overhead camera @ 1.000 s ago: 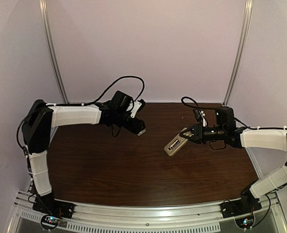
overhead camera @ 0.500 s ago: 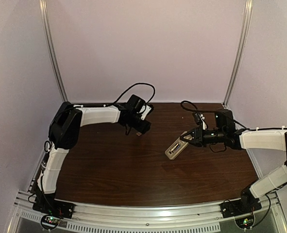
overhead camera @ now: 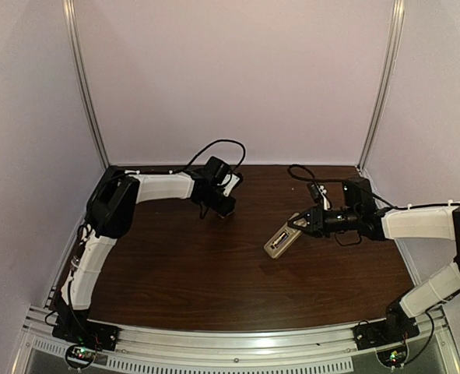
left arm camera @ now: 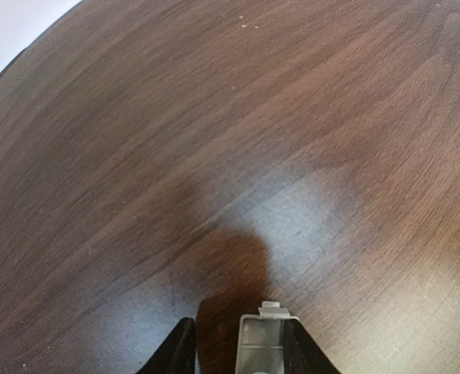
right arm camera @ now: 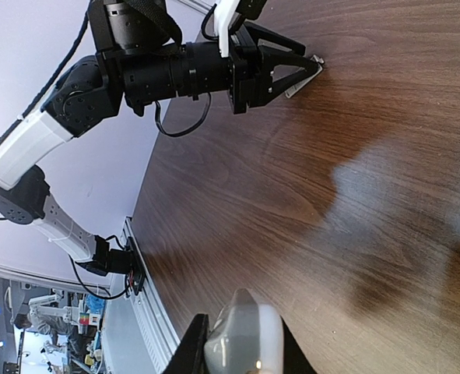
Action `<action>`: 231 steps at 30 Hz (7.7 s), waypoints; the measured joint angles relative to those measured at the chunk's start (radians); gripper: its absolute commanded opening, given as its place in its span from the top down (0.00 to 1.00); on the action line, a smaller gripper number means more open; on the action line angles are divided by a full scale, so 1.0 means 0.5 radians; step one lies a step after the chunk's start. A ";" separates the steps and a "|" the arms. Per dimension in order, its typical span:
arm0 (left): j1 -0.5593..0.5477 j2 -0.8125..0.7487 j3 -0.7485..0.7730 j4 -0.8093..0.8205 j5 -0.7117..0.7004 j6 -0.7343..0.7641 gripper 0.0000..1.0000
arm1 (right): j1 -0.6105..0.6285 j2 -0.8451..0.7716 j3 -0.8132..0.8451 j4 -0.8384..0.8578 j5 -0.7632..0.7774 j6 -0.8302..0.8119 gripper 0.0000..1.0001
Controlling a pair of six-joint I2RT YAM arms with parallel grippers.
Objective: Load the batteries into the remote control
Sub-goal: Move the battery cover to the center of the board, then pass from the right arm to the left, then place the remote control without the battery cover at the center of the board, then pick up the battery cover from the center of the board, then pass from the left arm to the right
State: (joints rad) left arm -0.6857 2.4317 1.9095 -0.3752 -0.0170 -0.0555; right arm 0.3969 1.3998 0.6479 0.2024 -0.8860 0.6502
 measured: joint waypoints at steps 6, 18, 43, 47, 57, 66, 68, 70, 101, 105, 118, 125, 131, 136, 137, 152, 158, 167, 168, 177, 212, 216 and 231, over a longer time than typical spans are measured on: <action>0.004 0.003 -0.004 -0.002 0.050 0.005 0.78 | 0.000 0.031 -0.005 0.014 0.001 0.000 1.00; 0.011 -0.598 -0.925 0.075 0.189 -0.136 0.85 | 0.125 0.117 -0.048 0.174 0.023 0.082 1.00; -0.706 -1.839 -2.026 0.803 0.201 -0.138 0.03 | 0.574 0.347 -0.247 1.080 0.491 0.756 1.00; -0.793 -1.703 -1.994 0.905 0.112 -0.139 0.04 | 0.626 0.405 -0.248 1.211 0.517 0.847 1.00; -0.791 -1.392 -1.755 0.896 0.008 -0.079 0.22 | 0.723 0.419 -0.248 1.310 0.529 0.935 1.00; -0.792 -1.338 -1.693 0.858 0.136 -0.034 0.58 | 0.739 0.424 -0.248 1.364 0.583 0.965 0.96; -0.792 -1.339 -1.676 0.833 0.138 -0.033 0.64 | 0.739 0.429 -0.248 1.383 0.591 0.967 0.83; -0.792 -1.339 -1.672 0.816 0.138 -0.034 0.67 | 0.739 0.432 -0.248 1.384 0.591 0.967 0.61; -0.790 -1.089 -1.546 -0.048 0.084 0.153 0.64 | 0.288 -1.020 -0.219 -0.420 1.299 -0.046 0.00; -0.791 -1.033 -1.453 -0.153 0.076 0.182 0.59 | 0.282 -1.147 -0.216 -0.526 1.412 -0.079 0.00; -0.819 -0.919 -1.234 -0.391 -0.002 0.231 0.27 | 0.282 -1.188 -0.195 -0.549 1.421 -0.194 0.00; -0.807 -0.925 -1.221 -0.430 -0.002 0.231 0.30 | 0.282 -1.131 -0.195 -0.529 1.361 -0.204 0.00; -0.560 -1.115 -1.219 -0.446 0.117 0.137 0.43 | 0.282 -1.007 -0.182 -0.516 1.286 -0.242 0.00; -0.214 -1.218 -1.119 -0.449 0.061 0.050 0.50 | 0.282 -0.915 -0.163 -0.506 1.173 -0.288 0.03; -0.168 -1.215 -1.102 -0.448 0.038 0.036 0.51 | 0.282 -0.915 -0.163 -0.497 1.151 -0.299 0.03; -0.111 -0.900 -1.020 -0.512 -0.014 -0.017 0.63 | 0.282 -0.871 -0.163 -0.457 1.035 -0.353 0.05; -0.111 -0.848 -1.015 -0.510 -0.008 -0.014 0.68 | 0.282 -0.838 -0.163 -0.455 1.008 -0.352 0.06; -0.111 -0.804 -1.014 -0.510 0.005 -0.011 0.77 | 0.282 -0.813 -0.163 -0.413 0.984 -0.352 0.07; -0.111 -0.803 -1.014 -0.510 0.005 -0.011 0.79 | 0.282 -0.813 -0.163 -0.410 0.984 -0.352 0.07; -0.111 -0.782 -1.013 -0.507 0.098 -0.009 0.90 | 0.282 -0.798 -0.163 -0.395 0.960 -0.354 0.07; -0.237 -1.695 -1.173 0.031 0.508 0.123 1.00 | 0.615 0.005 0.242 0.356 0.284 0.236 0.37; -0.298 -1.695 -1.175 0.032 0.482 0.123 1.00 | 0.700 0.159 0.403 0.451 0.285 0.310 0.45; -0.329 -1.695 -1.175 0.069 0.433 0.058 1.00 | 0.791 0.382 0.604 0.431 0.318 0.336 0.89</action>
State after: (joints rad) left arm -0.8501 1.5845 1.3220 -0.3408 0.1993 -0.0265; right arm 0.7925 1.5909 0.9501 0.4179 -0.7269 0.8181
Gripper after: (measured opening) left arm 0.012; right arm 0.205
